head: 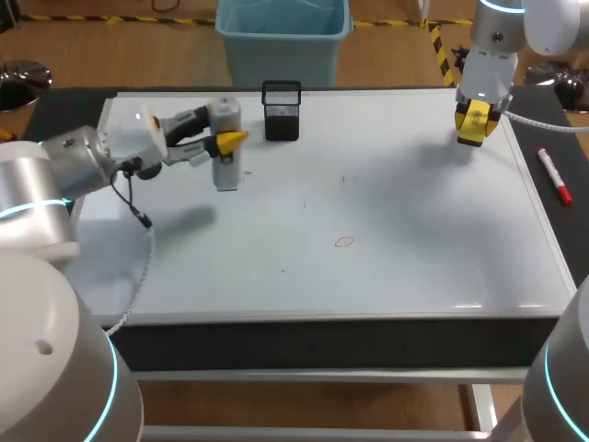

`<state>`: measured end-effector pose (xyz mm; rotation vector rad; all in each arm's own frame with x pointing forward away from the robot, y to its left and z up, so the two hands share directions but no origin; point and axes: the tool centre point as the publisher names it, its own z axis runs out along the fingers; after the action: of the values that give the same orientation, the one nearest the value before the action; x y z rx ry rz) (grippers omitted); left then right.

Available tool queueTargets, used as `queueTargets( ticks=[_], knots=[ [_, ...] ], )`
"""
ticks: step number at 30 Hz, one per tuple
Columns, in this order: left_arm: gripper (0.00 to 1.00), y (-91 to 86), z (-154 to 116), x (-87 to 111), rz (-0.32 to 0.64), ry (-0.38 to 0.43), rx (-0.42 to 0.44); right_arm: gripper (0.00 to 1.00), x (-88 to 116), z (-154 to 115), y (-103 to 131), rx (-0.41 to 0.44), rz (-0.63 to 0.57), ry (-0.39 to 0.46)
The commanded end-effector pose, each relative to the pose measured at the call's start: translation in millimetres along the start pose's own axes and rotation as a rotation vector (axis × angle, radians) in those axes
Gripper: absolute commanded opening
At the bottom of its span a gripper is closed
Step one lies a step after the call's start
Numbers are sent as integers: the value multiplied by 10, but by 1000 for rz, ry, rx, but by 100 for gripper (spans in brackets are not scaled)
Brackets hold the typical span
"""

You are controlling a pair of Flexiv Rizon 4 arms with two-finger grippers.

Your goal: Pick up the inspection probe, press it on each red-marked spot on the whiteboard one by one, put down the probe, pick up the eraser, and wipe off all the red marks.

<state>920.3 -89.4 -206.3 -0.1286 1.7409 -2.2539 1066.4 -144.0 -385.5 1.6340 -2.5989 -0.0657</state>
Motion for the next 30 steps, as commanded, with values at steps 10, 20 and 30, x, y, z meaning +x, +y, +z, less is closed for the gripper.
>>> queueTargets(
  ticks=[10, 20, 30],
  knots=[
    [0, -3, -288, -372, 0, 2, 25, 0, 1, -8, -13, 0, -2, 4],
    [0, -13, -291, -492, -12, -16, 34, 0, 1, -8, -13, 0, -2, 4],
    [0, -13, -291, -492, -12, -16, 34, 0, -123, -20, 452, 5, -103, -24]
  ],
)
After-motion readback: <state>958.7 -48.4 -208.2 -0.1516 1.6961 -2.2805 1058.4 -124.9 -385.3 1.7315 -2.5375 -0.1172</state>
